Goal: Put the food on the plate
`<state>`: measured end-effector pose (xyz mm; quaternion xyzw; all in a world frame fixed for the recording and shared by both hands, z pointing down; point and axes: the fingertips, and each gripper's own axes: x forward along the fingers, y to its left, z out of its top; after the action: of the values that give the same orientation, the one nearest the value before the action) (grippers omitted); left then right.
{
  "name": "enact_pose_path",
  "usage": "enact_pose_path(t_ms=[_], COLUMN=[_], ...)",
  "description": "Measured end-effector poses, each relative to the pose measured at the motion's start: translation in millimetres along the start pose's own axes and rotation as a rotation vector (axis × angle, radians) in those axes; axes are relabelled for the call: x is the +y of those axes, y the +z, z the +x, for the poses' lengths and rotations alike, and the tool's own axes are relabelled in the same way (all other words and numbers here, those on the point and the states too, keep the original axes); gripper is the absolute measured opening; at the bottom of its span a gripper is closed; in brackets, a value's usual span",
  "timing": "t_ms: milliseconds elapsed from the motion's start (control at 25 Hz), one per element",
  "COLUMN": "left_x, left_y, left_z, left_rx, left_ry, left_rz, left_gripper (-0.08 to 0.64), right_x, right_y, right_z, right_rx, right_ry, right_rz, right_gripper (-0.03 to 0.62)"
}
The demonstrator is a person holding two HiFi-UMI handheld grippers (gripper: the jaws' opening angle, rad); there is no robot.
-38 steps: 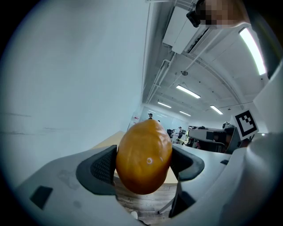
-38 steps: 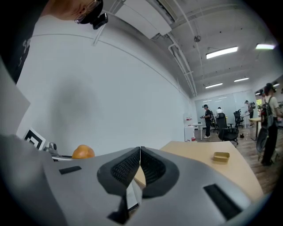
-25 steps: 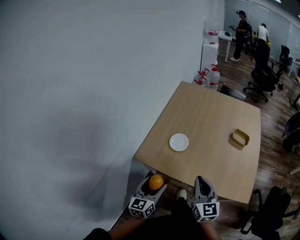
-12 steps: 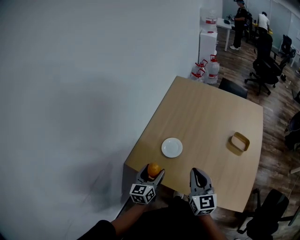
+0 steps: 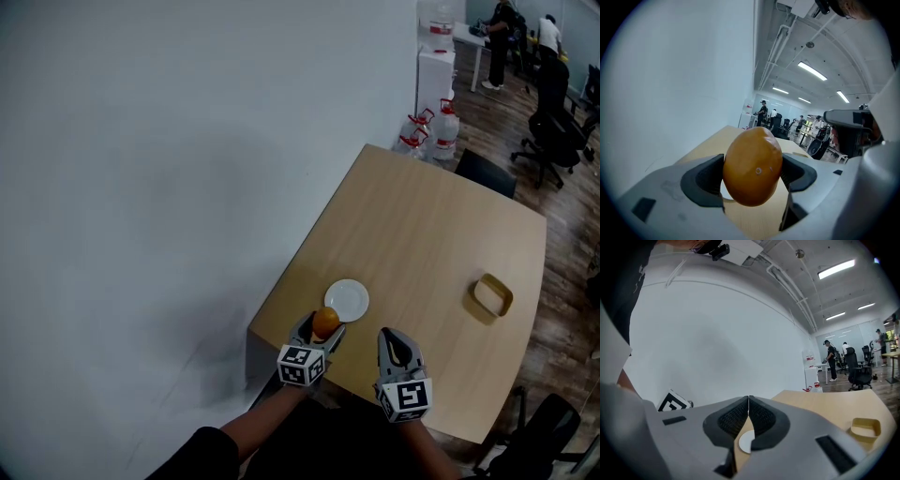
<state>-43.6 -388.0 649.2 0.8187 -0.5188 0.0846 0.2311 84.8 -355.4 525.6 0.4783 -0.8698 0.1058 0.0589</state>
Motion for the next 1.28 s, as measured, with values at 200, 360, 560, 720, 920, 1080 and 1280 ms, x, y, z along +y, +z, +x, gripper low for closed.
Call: enact_pose_path(t_ms=[200,360,560,720,920,1080,1280], left_x=[11,21,38,50,59,63,71], left_y=[-25,-39,-64,-86,-108,-119,-139], left_z=[47,78,111,130,148,155,154], left_rx=[0.106,0.163,0.238,0.321,0.409,0.457,0.545], left_ry=[0.015,0.027,0.047,0.055,0.046,0.042,0.037], left_rz=[-0.034,0.010,0.067,0.079,0.113,0.146,0.193], left_gripper=[0.330,0.330,0.330,0.330,0.330,0.330,0.330], right_x=[-19,-31,-63,-89,-106,-115,-111], right_y=[4,6,-4,-10,-9,-15,-22], right_z=[11,18,18,15,15,12,8], right_rx=[-0.004,0.010,0.029,0.047,0.048,0.048,0.055], right_ry=[0.000,-0.006,-0.064,-0.121,-0.132,-0.142,-0.131], right_rz=[0.046,0.050,0.051,0.066,0.063,0.058,0.062], right_gripper=[0.060,0.060,0.060,0.060,0.061,0.060,0.060])
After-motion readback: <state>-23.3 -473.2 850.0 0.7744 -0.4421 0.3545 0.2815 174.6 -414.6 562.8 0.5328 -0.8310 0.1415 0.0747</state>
